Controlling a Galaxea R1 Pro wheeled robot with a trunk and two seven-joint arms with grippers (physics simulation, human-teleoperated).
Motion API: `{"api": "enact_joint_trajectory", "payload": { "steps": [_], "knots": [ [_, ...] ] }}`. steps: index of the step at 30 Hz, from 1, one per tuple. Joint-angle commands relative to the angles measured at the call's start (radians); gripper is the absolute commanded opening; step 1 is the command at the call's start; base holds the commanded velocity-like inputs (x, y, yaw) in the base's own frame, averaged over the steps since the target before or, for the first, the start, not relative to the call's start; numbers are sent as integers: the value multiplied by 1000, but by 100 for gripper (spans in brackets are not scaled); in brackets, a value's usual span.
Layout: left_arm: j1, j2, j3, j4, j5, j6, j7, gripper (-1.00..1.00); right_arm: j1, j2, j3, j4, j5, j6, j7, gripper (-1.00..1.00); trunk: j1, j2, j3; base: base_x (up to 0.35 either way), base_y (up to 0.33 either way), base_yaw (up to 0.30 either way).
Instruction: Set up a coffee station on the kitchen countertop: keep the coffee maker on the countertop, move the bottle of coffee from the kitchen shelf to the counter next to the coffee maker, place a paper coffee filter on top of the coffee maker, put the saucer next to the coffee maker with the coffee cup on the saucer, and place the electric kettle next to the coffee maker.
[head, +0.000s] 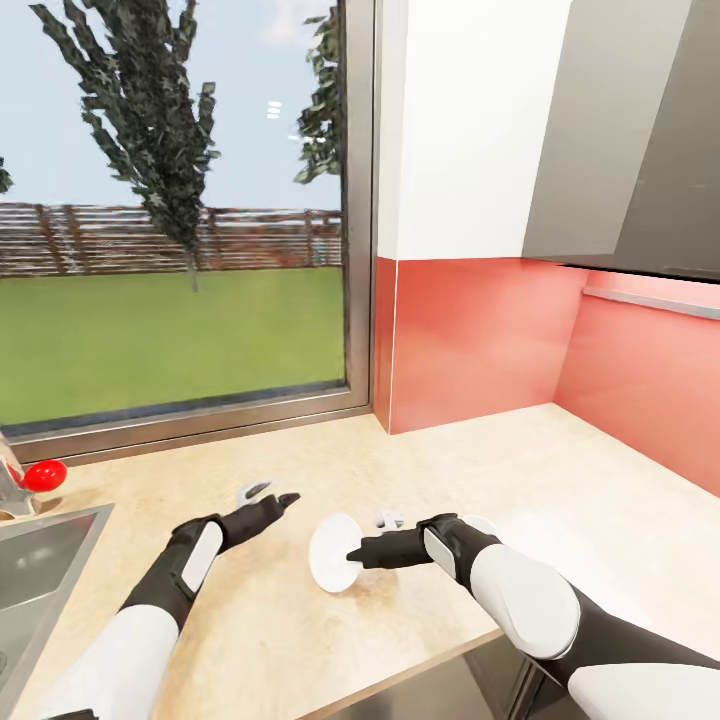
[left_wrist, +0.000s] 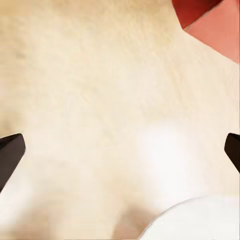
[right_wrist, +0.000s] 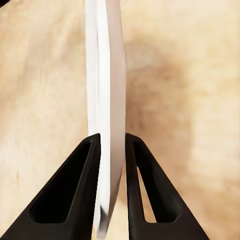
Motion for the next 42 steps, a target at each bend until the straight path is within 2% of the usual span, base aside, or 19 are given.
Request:
{"api": "enact_joint_trajectory", "payload": {
  "steps": [1, 8, 11, 13, 19, 27, 29, 30, 33, 34, 35, 38, 40, 42],
  "knots": [
    [0, 13, 6, -12, 5, 10, -3, 100, 0, 1, 2, -3, 9, 8, 4, -100, 0, -1, -1, 0, 0, 0],
    [16, 87, 3, -81, 5, 17, -17, 100, 0, 1, 2, -3, 9, 8, 4, -100, 0, -1, -1, -15, 0, 0],
    [45, 119, 3, -83, 4, 15, -79, 100, 0, 1, 1, -4, 9, 5, 4, -100, 0, -1, -1, -248, 0, 0],
    [82, 136, 3, -83, -6, 3, -175, 100, 0, 1, 1, -4, 9, 2, 5, -100, 0, -1, -1, -317, 0, 0],
    [128, 140, 2, -83, -9, -2, -210, 100, 0, 1, 1, -4, 9, 0, 7, -100, 0, -1, -1, -334, 0, 0],
    [134, 138, -5, -83, -2, -1, -215, 100, 0, 1, 2, -4, 9, 0, 25, -100, 0, -1, -1, -338, 0, 0],
    [140, 133, -8, -83, -4, -1, -241, 100, 0, 1, 2, -4, 9, 0, 35, -100, 0, -1, -1, -338, 0, 0],
    [163, 132, -10, -86, -6, -1, -301, 100, 0, 1, 1, -4, 9, 0, 38, -100, 0, -1, -1, -338, 0, 0],
    [208, 135, -11, -94, -9, -5, -421, 100, 0, 1, 1, -5, 9, 0, 40, -100, 0, -1, -1, -338, 0, 0],
    [310, 141, -7, -98, -12, -95, -589, 100, 0, 1, 1, -6, 9, 0, 40, -100, 0, -1, -1, -338, 0, 0],
    [345, 146, -7, -98, -12, -128, -628, 100, 0, 1, 1, -7, 9, 0, 40, -100, 0, -1, -1, -338, 0, 0],
    [418, 157, -9, -98, -13, -158, -674, 100, 0, 1, 1, -9, 9, 0, 40, -100, 0, -1, -1, -338, 0, 0],
    [516, 165, -5, -95, -22, -185, -689, 100, 0, 1, 1, -10, 9, 0, 40, -100, 0, -1, -1, -338, 0, 0],
    [575, 182, -2, -91, -27, -231, -692, 100, 0, 1, 1, -10, 9, 0, 40, -100, 0, -1, -1, -338, 0, 0]
  ]
}}
